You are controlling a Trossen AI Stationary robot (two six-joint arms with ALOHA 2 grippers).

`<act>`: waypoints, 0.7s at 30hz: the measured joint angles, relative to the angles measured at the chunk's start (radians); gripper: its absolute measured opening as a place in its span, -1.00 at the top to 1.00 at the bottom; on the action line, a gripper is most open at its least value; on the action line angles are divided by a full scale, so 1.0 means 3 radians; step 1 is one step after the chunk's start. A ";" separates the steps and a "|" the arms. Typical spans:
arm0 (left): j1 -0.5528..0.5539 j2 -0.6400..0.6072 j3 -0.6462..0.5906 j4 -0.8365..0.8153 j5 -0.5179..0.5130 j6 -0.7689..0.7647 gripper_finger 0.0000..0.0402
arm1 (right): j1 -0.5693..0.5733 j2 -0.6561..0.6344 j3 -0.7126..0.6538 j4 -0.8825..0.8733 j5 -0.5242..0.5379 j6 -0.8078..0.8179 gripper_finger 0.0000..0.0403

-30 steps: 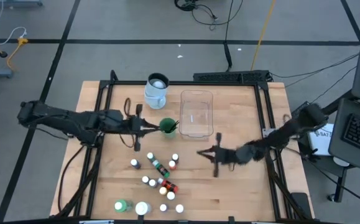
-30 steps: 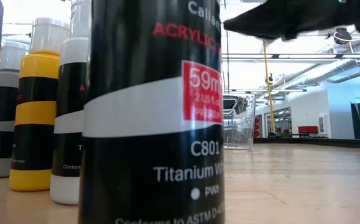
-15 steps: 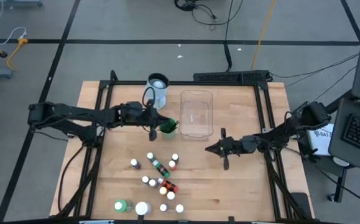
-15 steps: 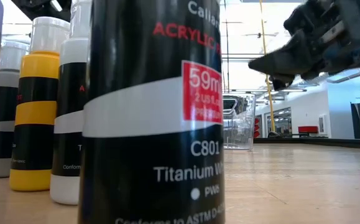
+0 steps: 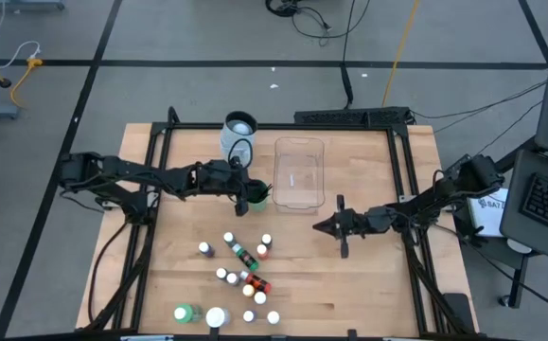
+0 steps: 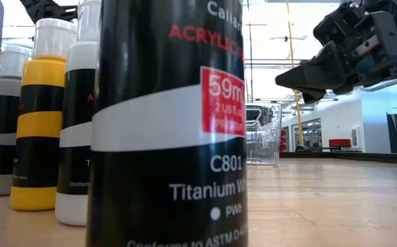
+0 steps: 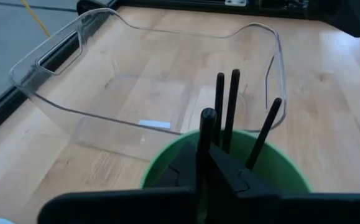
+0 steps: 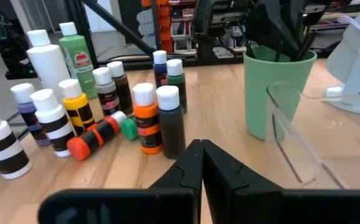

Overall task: Pick & Place Paint Supplies
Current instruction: Put the silver paintbrush into the green cup, then put the small black paint bottle into the transparent bin

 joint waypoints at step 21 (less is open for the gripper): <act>-0.0067 -0.0734 0.0203 -0.0521 0.0181 0.0168 0.24 | 0.0000 0.0000 0.0001 -0.0042 -0.0004 0.0010 1.00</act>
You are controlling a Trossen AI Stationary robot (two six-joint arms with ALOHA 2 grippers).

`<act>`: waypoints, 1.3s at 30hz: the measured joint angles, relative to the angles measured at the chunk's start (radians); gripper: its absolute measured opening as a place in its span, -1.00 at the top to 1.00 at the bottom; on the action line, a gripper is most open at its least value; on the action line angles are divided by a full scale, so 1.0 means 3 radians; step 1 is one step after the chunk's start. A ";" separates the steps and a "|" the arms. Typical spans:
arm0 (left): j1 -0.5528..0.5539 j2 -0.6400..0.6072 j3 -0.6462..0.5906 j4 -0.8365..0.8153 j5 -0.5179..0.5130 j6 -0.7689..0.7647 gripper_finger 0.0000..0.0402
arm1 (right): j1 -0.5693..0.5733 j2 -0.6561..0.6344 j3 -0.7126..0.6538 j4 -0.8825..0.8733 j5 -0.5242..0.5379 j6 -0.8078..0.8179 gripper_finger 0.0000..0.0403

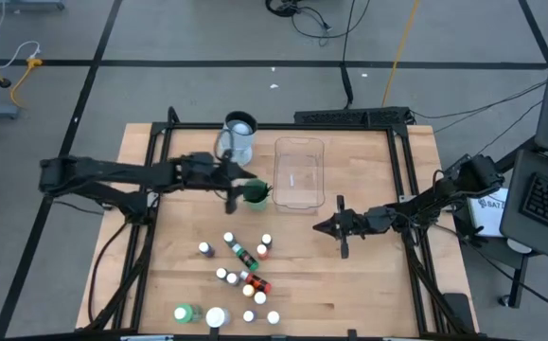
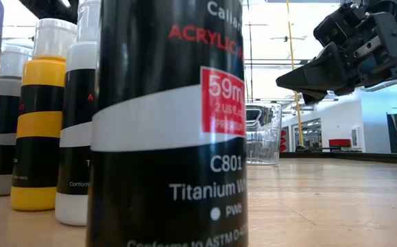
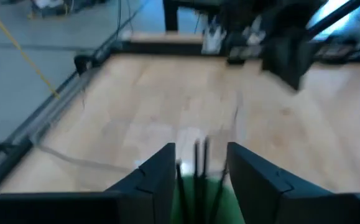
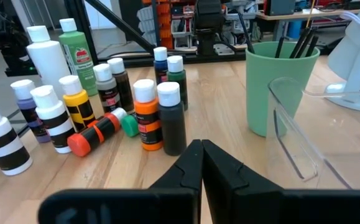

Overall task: Pick & Place Paint Supplies
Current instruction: Put the small black paint bottle into the transparent bin

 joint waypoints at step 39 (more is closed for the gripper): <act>-0.0039 -0.3145 -0.2195 0.0526 0.0052 0.0311 0.99 | 0.0000 0.0001 0.0003 0.0252 0.0003 -0.0206 1.00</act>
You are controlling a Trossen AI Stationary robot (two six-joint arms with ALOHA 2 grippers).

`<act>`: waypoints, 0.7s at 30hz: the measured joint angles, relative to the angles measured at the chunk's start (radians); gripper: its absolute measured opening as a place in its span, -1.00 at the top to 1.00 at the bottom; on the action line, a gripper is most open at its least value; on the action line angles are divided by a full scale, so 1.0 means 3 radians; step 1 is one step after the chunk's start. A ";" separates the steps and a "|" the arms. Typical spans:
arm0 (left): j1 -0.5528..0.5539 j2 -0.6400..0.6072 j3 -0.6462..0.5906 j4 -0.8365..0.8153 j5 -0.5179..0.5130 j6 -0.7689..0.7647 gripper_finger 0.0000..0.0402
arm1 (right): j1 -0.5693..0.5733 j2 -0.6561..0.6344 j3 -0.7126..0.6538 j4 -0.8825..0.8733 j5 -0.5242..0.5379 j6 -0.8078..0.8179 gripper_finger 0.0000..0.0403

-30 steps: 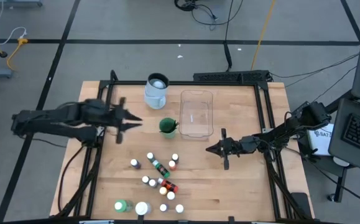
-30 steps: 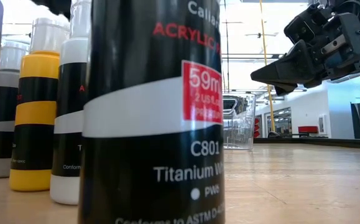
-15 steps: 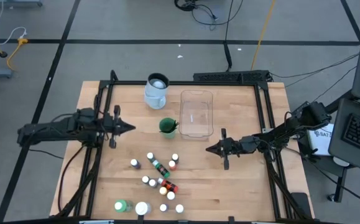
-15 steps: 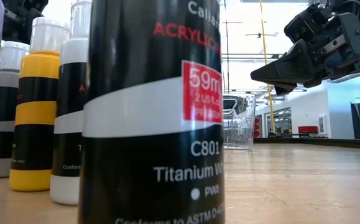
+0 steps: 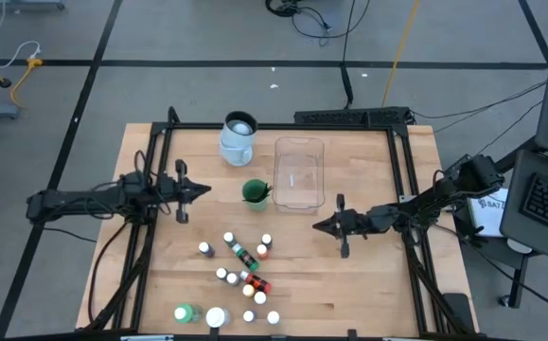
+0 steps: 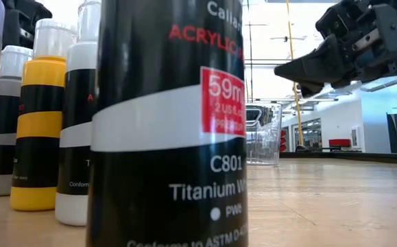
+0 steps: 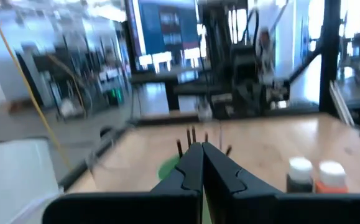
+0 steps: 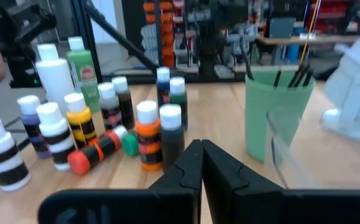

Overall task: Pick & Place Paint Supplies
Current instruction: Put the small black paint bottle into the transparent bin

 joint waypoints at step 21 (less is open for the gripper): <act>0.0000 0.0227 -0.0030 0.0272 -0.0896 0.0050 0.90 | 0.0013 0.0001 0.0000 -0.0126 -0.0008 -0.0416 1.00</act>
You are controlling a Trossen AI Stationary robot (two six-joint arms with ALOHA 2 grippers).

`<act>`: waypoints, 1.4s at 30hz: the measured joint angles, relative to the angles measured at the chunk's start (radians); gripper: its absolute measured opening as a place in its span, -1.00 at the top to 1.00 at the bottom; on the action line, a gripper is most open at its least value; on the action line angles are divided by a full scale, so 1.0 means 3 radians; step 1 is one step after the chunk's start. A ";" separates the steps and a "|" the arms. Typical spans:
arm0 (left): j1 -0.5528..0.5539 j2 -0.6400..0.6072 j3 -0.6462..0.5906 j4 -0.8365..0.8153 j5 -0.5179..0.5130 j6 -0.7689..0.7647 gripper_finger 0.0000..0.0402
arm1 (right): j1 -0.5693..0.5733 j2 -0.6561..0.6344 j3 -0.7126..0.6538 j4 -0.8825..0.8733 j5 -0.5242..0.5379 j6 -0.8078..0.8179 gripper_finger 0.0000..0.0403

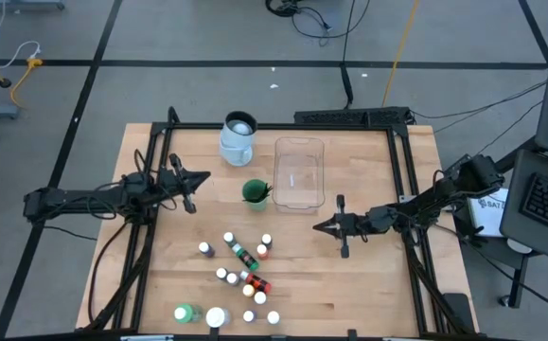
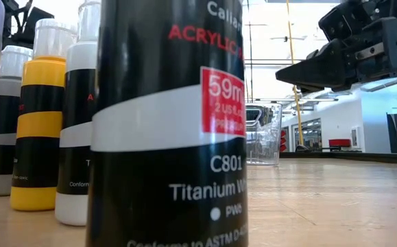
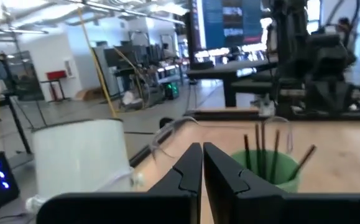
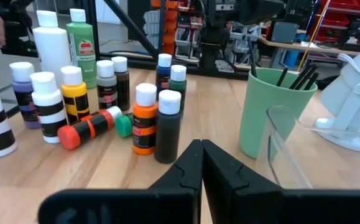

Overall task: Pick & Place Paint Supplies
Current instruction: Put the small black paint bottle into the transparent bin

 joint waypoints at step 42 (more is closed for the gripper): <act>0.0000 0.0000 0.0000 -0.0004 -0.0037 0.0358 0.89 | -0.0332 -0.0003 -0.0003 -0.0104 -0.0001 -0.0766 1.00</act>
